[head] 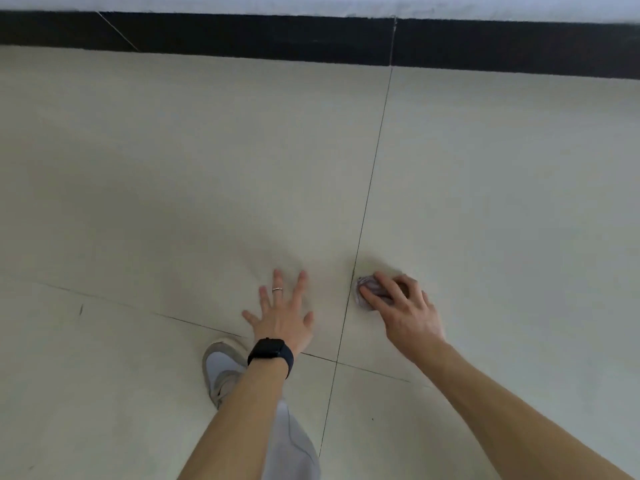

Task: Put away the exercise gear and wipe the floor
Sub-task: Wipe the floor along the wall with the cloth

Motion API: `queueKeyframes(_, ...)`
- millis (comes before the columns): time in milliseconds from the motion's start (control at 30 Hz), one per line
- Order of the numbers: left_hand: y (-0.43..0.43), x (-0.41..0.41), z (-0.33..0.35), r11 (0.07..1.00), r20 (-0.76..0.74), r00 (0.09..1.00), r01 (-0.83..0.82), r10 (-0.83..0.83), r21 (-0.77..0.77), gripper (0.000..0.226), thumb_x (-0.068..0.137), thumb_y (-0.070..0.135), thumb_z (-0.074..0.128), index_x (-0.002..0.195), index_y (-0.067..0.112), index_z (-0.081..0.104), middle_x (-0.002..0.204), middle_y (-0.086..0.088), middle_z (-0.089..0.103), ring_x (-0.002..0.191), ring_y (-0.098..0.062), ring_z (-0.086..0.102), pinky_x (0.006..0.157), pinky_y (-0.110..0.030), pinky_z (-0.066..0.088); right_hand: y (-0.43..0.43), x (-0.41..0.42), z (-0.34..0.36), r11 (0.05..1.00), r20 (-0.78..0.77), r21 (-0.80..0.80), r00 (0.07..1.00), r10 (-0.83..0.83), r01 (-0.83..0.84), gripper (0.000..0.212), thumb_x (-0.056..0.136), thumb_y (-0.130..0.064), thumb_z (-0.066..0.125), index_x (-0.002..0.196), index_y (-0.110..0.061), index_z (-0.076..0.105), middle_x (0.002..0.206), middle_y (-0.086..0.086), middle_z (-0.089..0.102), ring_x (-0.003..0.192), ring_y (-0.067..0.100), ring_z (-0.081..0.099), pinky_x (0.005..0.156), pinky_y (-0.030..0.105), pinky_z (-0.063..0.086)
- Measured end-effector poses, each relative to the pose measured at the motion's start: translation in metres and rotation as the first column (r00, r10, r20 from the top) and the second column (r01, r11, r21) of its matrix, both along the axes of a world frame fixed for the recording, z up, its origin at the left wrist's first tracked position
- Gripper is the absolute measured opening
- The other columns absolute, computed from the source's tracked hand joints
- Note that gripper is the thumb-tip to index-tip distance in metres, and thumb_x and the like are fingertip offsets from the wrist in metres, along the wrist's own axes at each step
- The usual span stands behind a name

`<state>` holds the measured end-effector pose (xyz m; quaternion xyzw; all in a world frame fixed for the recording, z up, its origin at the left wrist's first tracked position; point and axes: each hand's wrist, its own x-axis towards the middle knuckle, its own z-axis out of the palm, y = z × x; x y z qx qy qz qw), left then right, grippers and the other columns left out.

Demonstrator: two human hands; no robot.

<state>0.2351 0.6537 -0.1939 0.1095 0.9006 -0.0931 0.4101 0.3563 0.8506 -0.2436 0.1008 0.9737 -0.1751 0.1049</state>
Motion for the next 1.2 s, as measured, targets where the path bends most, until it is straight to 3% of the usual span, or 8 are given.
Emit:
queueKeyframes(100, 0.041, 0.031, 0.042, 0.994, 0.020, 0.997, 0.070, -0.072, 0.078, 0.072, 0.099, 0.041, 0.043, 0.155, 0.042, -0.002, 0.165, 0.001, -0.016, 0.152, -0.033, -0.001, 0.116, -0.062, 0.017, 0.018, -0.013, 0.050, 0.998, 0.292, -0.052, 0.956, -0.013, 0.030, 0.052, 0.083, 0.001, 0.062, 0.121, -0.034, 0.062, 0.130, -0.008, 0.051, 0.104, 0.027, 0.045, 0.068, 0.030, 0.047)
queueKeyframes(200, 0.080, 0.063, 0.087, 0.979, 0.006, 1.000, 0.022, -0.024, 0.204, 0.066, 0.099, 0.039, 0.042, 0.156, 0.037, 0.008, 0.166, 0.000, -0.006, 0.152, -0.025, 0.003, 0.120, -0.052, 0.017, 0.036, -0.003, 0.101, 0.986, 0.648, -0.150, 0.761, 0.040, 0.077, 0.040, 0.090, 0.000, 0.046, 0.072, -0.035, 0.055, 0.092, -0.002, 0.051, 0.096, 0.026, 0.040, 0.070, 0.030, 0.037)
queueKeyframes(267, 0.100, 0.081, 0.123, 0.978, 0.050, 0.999, -0.001, -0.010, 0.210, 0.066, 0.099, 0.038, 0.041, 0.156, 0.038, 0.008, 0.166, 0.000, -0.002, 0.152, -0.024, 0.002, 0.120, -0.050, 0.015, 0.052, 0.021, 0.135, 0.967, 0.724, -0.195, 0.689, 0.030, 0.163, 0.041, 0.087, -0.004, 0.048, 0.056, -0.029, 0.041, 0.075, -0.005, 0.045, 0.087, 0.024, 0.040, 0.062, 0.027, 0.036)
queueKeyframes(333, 0.115, 0.099, 0.165, 0.983, 0.087, 0.995, 0.040, -0.057, 0.181, 0.066, 0.100, 0.038, 0.040, 0.156, 0.038, 0.007, 0.166, 0.001, 0.001, 0.152, -0.023, 0.001, 0.121, -0.051, 0.012, 0.070, 0.051, 0.170, 0.950, 0.729, -0.228, 0.684, 0.020, 0.215, 0.037, 0.086, -0.009, 0.048, 0.057, -0.031, 0.047, 0.081, -0.006, 0.057, 0.089, 0.023, 0.050, 0.066, 0.028, 0.044)
queueKeyframes(633, 0.197, 0.126, 0.438, 0.970, 0.008, 0.984, 0.173, -0.177, 0.171, 0.059, 0.099, 0.037, 0.039, 0.155, 0.033, 0.019, 0.165, 0.000, 0.014, 0.151, -0.026, 0.007, 0.120, -0.051, 0.012, 0.157, 0.157, 0.458, 0.842, 0.395, -0.309, 0.865, -0.310, 0.442, 0.031, 0.091, -0.026, 0.039, 0.097, -0.044, 0.063, 0.088, -0.029, 0.062, 0.094, 0.019, 0.060, 0.076, 0.033, 0.052)
queueKeyframes(833, 0.282, 0.113, 0.609, 0.871, -0.117, 0.913, 0.408, -0.392, 0.274, 0.057, 0.099, 0.040, 0.037, 0.154, 0.032, 0.022, 0.163, 0.001, 0.021, 0.151, -0.026, 0.008, 0.119, -0.051, 0.014, 0.220, 0.180, 0.664, 0.723, 0.064, -0.355, 0.787, -0.613, 0.592, 0.029, 0.096, -0.018, 0.057, 0.105, -0.041, 0.072, 0.095, -0.031, 0.067, 0.091, 0.010, 0.066, 0.084, 0.032, 0.050)
queueKeyframes(967, 0.356, 0.114, 0.731, 0.660, -0.309, 0.776, 0.630, -0.549, 0.410, 0.053, 0.100, 0.042, 0.036, 0.151, 0.033, 0.028, 0.161, 0.002, 0.026, 0.151, -0.023, 0.010, 0.119, -0.046, 0.014, 0.254, 0.207, 0.803, 0.643, -0.151, -0.311, 0.632, -0.760, 0.699, 0.025, 0.095, -0.017, 0.061, 0.104, -0.036, 0.076, 0.094, -0.033, 0.064, 0.089, 0.005, 0.063, 0.086, 0.031, 0.050)
queueKeyframes(1200, 0.443, 0.154, 0.919, 0.138, -0.600, 0.464, 0.850, -0.652, 0.508, 0.048, 0.099, 0.044, 0.040, 0.146, 0.038, 0.040, 0.156, 0.006, 0.037, 0.149, -0.018, 0.017, 0.119, -0.044, 0.017, 0.228, 0.296, 0.993, 0.388, -0.429, -0.192, 0.278, -0.859, 0.902, 0.026, 0.089, -0.007, 0.066, 0.103, -0.025, 0.078, 0.094, -0.027, 0.065, 0.087, -0.009, 0.056, 0.081, -0.002, 0.030)
